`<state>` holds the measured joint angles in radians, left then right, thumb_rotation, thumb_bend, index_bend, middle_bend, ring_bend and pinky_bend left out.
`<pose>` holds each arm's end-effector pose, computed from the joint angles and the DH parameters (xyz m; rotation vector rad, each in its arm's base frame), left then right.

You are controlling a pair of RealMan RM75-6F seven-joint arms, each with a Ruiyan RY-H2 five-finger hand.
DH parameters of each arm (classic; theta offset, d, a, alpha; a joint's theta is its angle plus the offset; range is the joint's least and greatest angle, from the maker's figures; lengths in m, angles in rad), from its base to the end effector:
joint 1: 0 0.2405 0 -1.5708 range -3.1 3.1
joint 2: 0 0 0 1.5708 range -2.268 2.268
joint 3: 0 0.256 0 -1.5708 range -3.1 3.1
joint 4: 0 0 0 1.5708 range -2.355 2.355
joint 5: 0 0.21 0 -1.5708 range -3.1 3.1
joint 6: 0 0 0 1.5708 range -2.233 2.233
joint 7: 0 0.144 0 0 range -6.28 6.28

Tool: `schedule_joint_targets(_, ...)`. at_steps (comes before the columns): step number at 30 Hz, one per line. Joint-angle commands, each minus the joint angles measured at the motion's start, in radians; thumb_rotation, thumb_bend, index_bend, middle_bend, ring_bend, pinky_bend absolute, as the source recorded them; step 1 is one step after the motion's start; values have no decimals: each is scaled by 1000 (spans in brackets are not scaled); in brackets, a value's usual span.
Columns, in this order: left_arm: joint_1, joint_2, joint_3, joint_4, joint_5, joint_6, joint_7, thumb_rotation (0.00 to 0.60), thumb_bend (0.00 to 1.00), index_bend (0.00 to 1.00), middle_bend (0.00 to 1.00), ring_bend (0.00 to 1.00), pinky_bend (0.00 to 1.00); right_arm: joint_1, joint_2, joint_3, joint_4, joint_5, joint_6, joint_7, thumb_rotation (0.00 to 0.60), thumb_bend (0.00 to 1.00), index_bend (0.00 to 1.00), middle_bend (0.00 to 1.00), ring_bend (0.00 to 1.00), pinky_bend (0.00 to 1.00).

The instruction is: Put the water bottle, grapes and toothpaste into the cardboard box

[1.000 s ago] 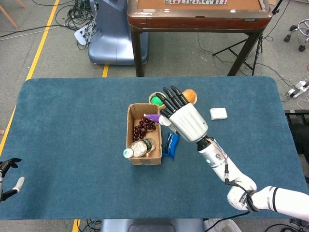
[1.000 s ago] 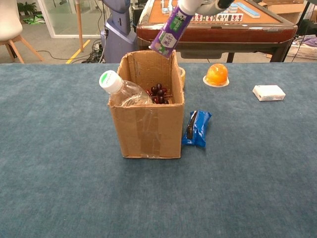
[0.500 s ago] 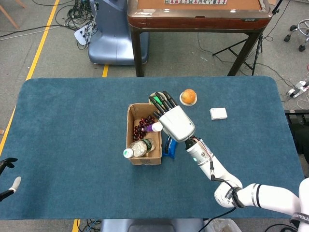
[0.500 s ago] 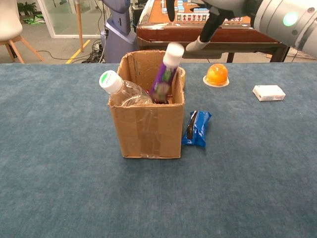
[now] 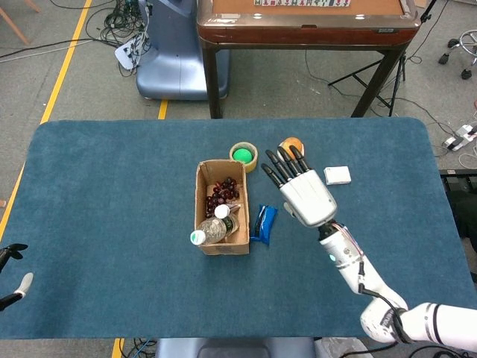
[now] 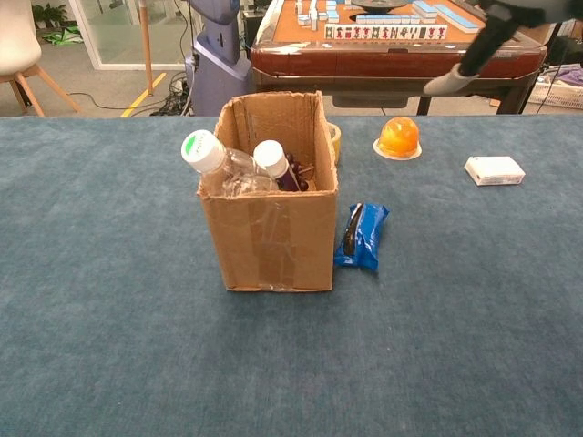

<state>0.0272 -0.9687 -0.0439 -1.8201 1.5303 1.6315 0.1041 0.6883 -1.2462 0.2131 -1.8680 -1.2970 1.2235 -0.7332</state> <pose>-0.2863 0.1444 0.2040 -1.2886 -0.8194 -0.8843 -0.0973 -0.3157 0.0959 1.7872 -0.3384 0.9809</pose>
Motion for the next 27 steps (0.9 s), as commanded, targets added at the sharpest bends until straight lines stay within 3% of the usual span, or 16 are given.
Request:
schedule_joint_targets(1, -2, -4, 2, 0, 3, -4, 10, 600, 279, 317, 435, 346, 550, -106, 107, -82, -80, -39, 74, 32, 600, 0, 252, 64, 0, 100)
schedule_joint_targets(8, -7, -17, 5, 2, 2, -17, 31, 600, 279, 317, 435, 346, 550, -272, 199, -185, -67, -111, 193, 167, 600, 0, 266, 67, 0, 100)
schedule_joint_targets(16, -10, -27, 4, 9, 12, -14, 38, 600, 279, 318, 435, 346, 550, -413, 203, -258, -16, -132, 269, 289, 600, 0, 266, 68, 0, 100)
schedule_joint_targets(27, -18, -40, -4, 35, 1, -23, 32, 600, 279, 320, 435, 344, 550, -520, 195, -282, 69, -145, 304, 447, 600, 0, 274, 79, 0, 100)
